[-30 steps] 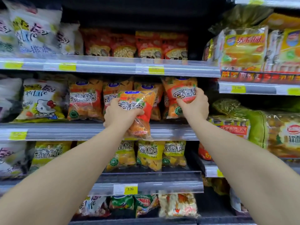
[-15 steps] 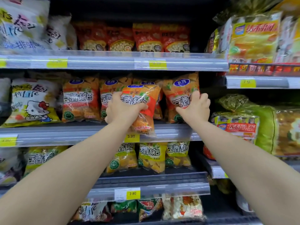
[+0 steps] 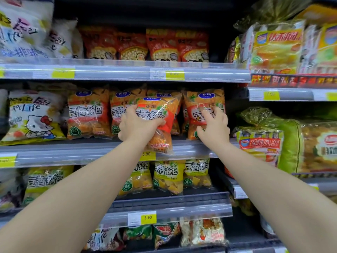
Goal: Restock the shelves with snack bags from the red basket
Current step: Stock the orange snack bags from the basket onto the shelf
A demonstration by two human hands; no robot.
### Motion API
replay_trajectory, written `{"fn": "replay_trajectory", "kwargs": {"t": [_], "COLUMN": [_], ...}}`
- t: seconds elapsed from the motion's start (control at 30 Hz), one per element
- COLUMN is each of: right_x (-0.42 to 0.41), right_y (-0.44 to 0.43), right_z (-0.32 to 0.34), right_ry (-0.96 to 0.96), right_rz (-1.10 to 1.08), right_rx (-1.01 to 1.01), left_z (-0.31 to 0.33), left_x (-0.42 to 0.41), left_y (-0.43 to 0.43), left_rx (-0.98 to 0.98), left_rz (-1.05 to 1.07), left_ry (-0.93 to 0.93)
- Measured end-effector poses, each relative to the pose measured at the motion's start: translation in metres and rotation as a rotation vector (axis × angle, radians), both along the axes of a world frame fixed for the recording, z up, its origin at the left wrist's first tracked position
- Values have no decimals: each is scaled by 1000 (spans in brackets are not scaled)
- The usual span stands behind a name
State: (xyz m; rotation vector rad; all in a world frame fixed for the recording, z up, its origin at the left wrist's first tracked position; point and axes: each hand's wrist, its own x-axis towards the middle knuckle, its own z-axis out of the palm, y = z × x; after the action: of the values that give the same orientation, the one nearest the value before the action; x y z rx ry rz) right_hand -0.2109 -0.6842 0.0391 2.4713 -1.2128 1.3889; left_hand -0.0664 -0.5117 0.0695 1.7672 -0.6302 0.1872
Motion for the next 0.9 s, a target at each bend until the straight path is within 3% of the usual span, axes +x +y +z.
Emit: {"fn": "replay_trajectory", "kwargs": {"t": [0.23, 0.33, 0.4, 0.47, 0.57, 0.73, 0.9], "right_x": [-9, -20, -23, -21, -15, -5, -4], "right_y": [5, 25, 44, 67, 100, 128, 136], "right_z": [24, 22, 15, 12, 11, 16, 21], "right_ry": [251, 108, -57, -84, 42, 217, 283], "right_rz": [-14, 7, 175, 345, 492, 493, 401], "right_rx": [152, -26, -95, -49, 6, 61, 134], "left_z": [-1, -2, -2, -1, 3, 0, -4], "left_x": [-4, -2, -1, -3, -5, 3, 10], "left_y": [4, 8, 10, 13, 15, 27, 48], "left_rx": [38, 15, -3, -38, -110, -113, -229], "left_rz": [-17, -60, -98, -129, -173, -314, -640], "left_ry": [-23, -2, 26, 92, 254, 408, 710]}}
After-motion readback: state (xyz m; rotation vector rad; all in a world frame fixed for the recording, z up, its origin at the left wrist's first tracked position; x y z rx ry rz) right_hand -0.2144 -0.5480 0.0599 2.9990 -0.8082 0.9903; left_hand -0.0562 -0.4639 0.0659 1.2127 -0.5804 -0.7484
